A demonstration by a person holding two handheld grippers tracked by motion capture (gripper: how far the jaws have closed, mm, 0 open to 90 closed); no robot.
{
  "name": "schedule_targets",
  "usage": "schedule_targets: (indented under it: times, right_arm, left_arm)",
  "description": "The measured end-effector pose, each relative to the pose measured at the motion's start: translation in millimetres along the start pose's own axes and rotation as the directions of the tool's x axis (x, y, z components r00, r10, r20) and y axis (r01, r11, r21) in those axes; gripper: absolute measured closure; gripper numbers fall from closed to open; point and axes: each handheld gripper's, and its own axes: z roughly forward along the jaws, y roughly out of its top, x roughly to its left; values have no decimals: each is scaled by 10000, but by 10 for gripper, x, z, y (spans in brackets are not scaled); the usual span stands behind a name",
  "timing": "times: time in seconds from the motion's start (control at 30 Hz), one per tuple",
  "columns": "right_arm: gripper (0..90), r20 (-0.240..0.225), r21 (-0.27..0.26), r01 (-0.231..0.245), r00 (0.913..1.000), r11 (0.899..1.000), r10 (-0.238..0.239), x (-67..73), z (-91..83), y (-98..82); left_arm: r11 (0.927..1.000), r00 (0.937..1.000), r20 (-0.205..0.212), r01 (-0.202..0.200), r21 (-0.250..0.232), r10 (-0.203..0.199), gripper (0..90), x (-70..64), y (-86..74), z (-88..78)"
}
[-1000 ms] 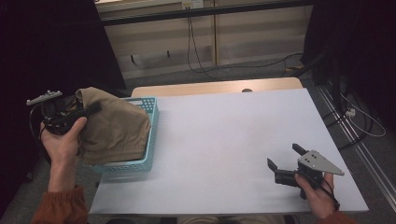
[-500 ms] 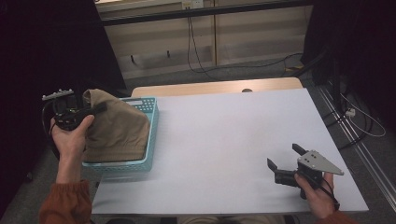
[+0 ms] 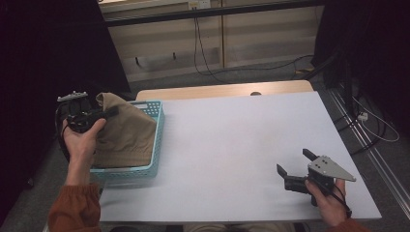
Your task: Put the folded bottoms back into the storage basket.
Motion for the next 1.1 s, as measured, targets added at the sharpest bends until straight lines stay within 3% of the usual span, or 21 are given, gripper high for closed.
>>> schedule_targets:
  times: [0.13, 0.2, 0.27, 0.43, 0.6, 0.73, 0.87, 1.1]
  right_arm:
    - [12, 11, 13, -12, 10000, 10000, 12, -1, 1, 0]
    - [12, -9, 15, 6, 10000, 10000, -6, 2, 2, 0]
    - [12, -30, 48, 61, 10000, 10000, -61, 0, 4, -2]
    - [12, -15, 108, 20, 10000, 9999, -20, -5, 9, -9]
    - [12, -63, 217, 131, 9999, 9997, -130, 2, 20, -14]
    - [12, -119, 231, 116, 9999, 9997, -113, 9, 26, -15]
    - [12, -90, 243, 125, 9999, 9996, -123, 10, 25, -15]
    - [12, -105, 197, 101, 9999, 9998, -99, 6, 24, -14]
  left_arm:
    - [9997, 9995, 239, -223, -81, 225, 850, -17, 30, 15]
    - [9991, 9975, 620, -329, -250, 344, 848, 16, 23, 40]
    - [9990, 9967, 722, -341, -298, 361, 847, 95, -11, 89]
    - [9997, 9987, 465, 215, 78, -218, 842, 300, -131, 195]
    - [9980, 9992, 1, 395, 485, -395, 822, 405, -202, 265]
    - [9970, 9986, -159, 512, 587, -503, 823, 437, -213, 311]
    - [9957, 9991, -178, 399, 841, -385, 829, 432, -207, 401]
    - [9960, 9997, -111, 234, 860, -225, 835, 379, -194, 501]
